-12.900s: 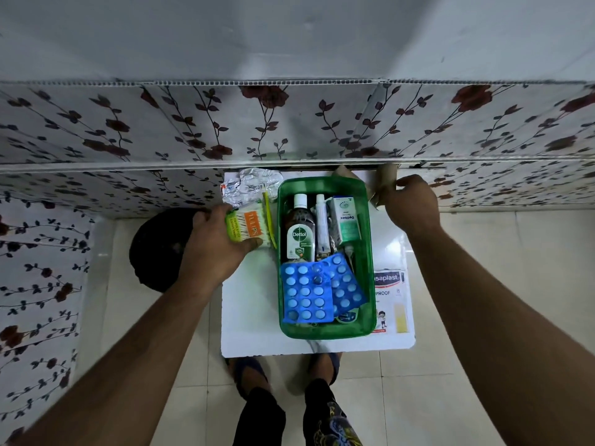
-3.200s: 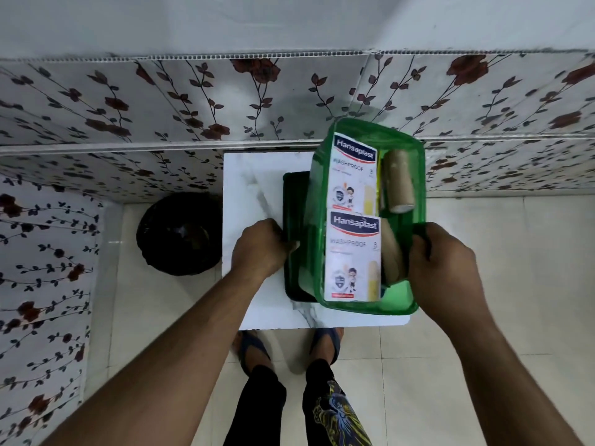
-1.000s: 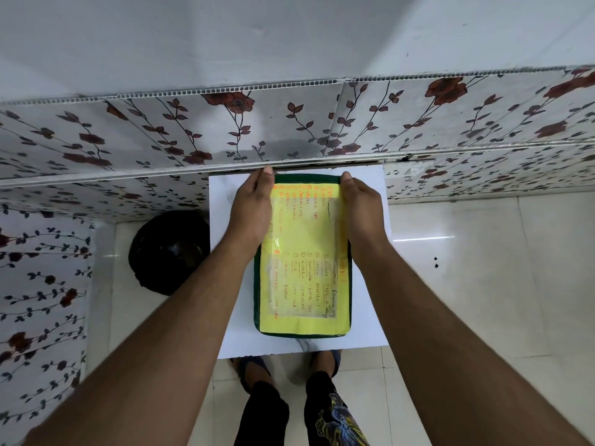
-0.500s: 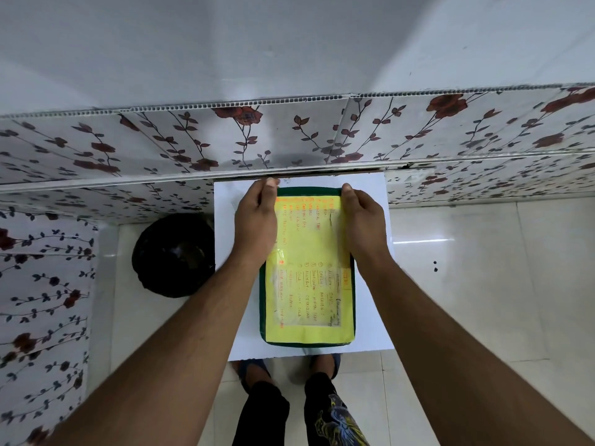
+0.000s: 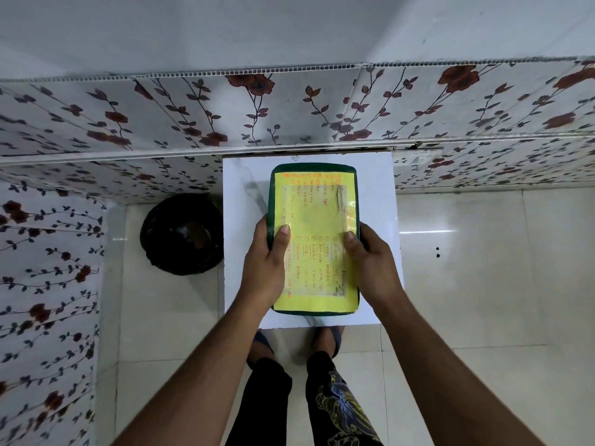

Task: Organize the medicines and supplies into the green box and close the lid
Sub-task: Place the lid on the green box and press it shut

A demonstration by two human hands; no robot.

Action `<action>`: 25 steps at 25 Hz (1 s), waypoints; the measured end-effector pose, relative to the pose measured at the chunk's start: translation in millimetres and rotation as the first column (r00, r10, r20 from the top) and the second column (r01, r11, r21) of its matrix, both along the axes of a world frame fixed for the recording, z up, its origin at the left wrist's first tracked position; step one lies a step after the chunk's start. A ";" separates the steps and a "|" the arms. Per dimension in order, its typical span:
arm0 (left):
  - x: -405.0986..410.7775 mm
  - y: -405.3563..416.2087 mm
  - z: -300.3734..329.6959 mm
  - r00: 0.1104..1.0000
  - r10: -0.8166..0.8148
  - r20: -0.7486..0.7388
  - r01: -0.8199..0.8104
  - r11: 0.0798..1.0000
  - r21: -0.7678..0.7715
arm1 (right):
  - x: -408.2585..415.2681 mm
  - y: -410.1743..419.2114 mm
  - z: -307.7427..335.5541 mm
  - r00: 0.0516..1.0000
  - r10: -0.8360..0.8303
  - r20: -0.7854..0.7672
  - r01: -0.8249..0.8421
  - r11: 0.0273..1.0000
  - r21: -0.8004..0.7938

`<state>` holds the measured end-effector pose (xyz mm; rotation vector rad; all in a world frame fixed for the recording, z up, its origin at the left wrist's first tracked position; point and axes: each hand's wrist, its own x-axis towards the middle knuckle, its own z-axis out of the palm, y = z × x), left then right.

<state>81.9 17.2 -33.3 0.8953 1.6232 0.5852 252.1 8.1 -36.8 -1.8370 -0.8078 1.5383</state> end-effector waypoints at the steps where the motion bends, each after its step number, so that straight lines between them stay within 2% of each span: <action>1: -1.6 -0.3 3.5 1.000 -0.005 0.011 0.005 1.000 -0.016 | 1.2 -1.0 2.3 1.000 0.020 -0.007 -0.020 1.000 -0.003; 5: -18.2 -12.2 18.1 0.998 -0.043 0.041 0.048 0.989 -0.140 | 9.5 -18.6 14.2 0.994 0.110 -0.010 -0.111 0.990 -0.091; 7: -27.6 -32.1 17.3 0.995 -0.087 0.050 0.096 0.973 -0.211 | 9.8 -36.0 17.5 0.978 0.208 0.001 -0.205 0.969 -0.137; 9: -29.3 -45.7 17.3 0.993 -0.104 0.058 0.115 0.963 -0.244 | 7.7 -45.9 17.1 0.962 0.272 0.025 -0.267 0.955 -0.130; 17: -18.6 -38.3 16.7 1.000 -0.026 -0.018 0.021 0.976 -0.219 | 6.4 -38.0 13.0 0.980 0.197 0.040 -0.190 0.973 -0.127; 22: -22.4 -41.7 17.2 0.999 -0.026 0.047 0.036 0.973 -0.227 | 2.7 -32.3 28.5 0.948 0.305 0.088 -0.291 0.946 -0.144; 23: -24.4 -41.7 25.2 0.997 -0.066 0.027 0.071 0.975 -0.210 | 2.8 -29.1 40.1 0.936 0.329 0.120 -0.313 0.940 -0.137; 25: -28.9 -41.4 50.9 0.983 -0.150 -0.107 0.133 0.979 -0.153 | 4.5 -23.4 73.0 0.902 0.345 0.259 -0.333 0.939 -0.090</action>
